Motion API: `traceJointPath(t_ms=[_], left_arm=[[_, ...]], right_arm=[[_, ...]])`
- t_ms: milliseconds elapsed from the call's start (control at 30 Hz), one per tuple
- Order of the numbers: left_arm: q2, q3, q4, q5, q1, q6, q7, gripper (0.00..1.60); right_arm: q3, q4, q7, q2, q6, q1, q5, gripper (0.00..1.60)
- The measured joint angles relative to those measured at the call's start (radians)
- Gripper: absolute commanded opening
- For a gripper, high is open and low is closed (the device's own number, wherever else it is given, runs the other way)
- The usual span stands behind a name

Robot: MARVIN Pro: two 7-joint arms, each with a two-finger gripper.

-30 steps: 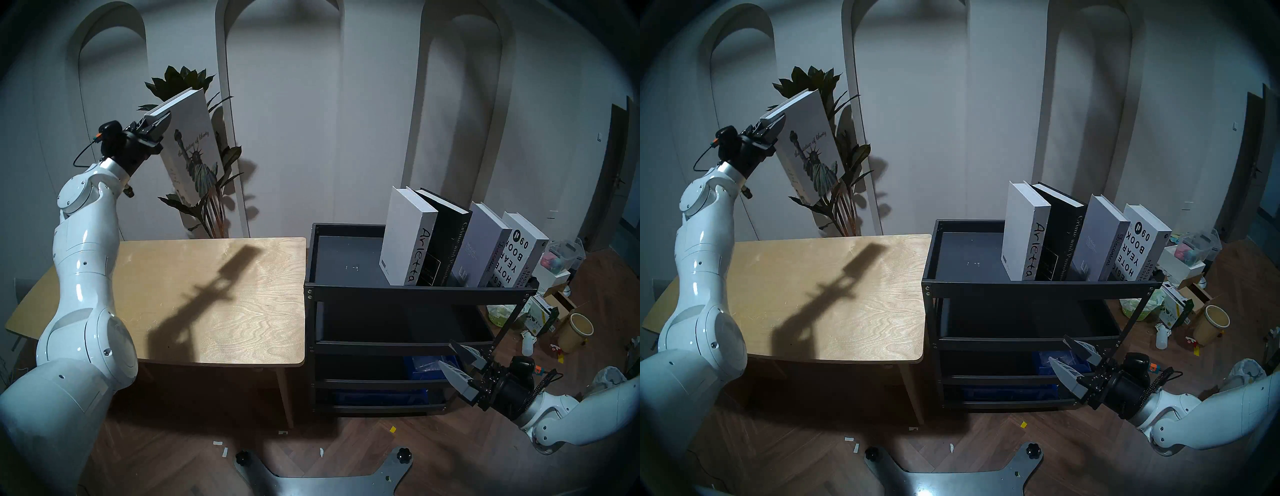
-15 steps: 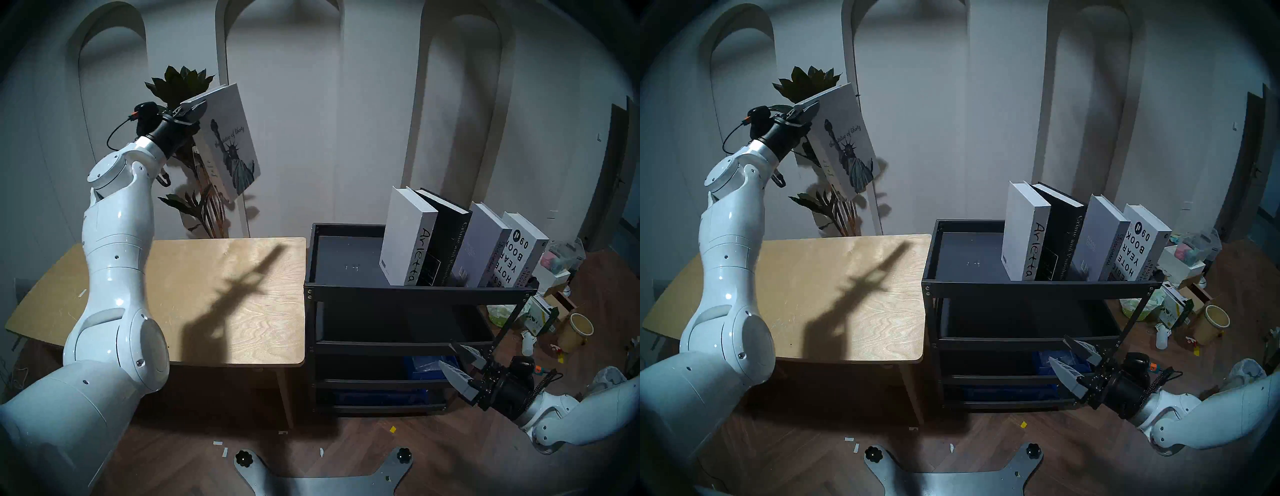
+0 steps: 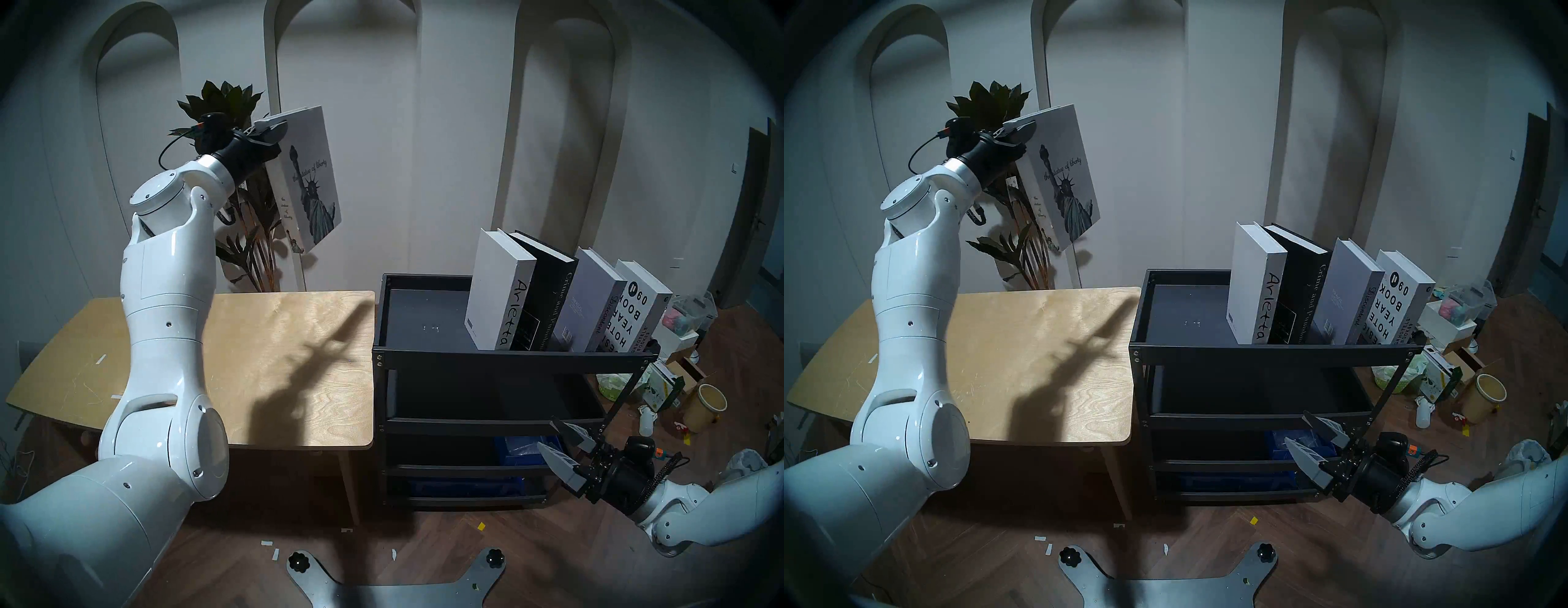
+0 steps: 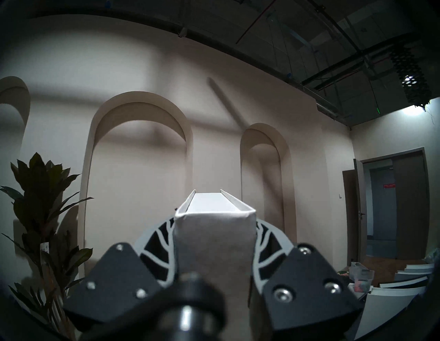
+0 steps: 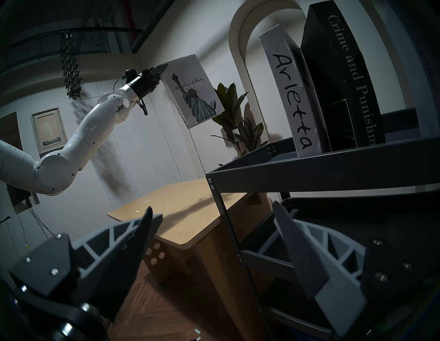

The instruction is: Move the books from the display table onto the shelf, standing them upright with spines facing out and tallest at one end

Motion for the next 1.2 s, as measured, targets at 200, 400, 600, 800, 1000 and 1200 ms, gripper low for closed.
traceJointPath(t_ms=[200,400,600,800,1000,1200], left_arm=[[-0.028,0.049,-0.072,0.022,0.055,0.034,0.019,0.0],[-0.047,0.073,-0.141,0.046,0.11,0.071,0.056,0.0],[-0.067,0.084,-0.222,0.073,0.154,0.11,0.115,0.0],[-0.081,0.056,-0.293,0.14,0.184,0.154,0.213,0.0],[-0.111,0.023,-0.369,0.248,0.195,0.237,0.326,0.0],[-0.178,0.052,-0.451,0.312,0.234,0.355,0.446,0.0]], right_arm=[[0.0,0.0,0.0,0.0,0.0,0.0,0.0,1.6],[-0.001,0.0,0.001,0.0,0.0,0.001,0.0,1.6],[-0.002,0.0,0.001,0.0,0.0,0.001,0.0,1.6],[-0.002,0.0,0.001,0.0,0.0,0.002,0.0,1.6],[-0.003,0.0,0.001,0.0,0.0,0.002,0.0,1.6],[-0.004,0.0,0.001,0.0,0.0,0.002,0.0,1.6]])
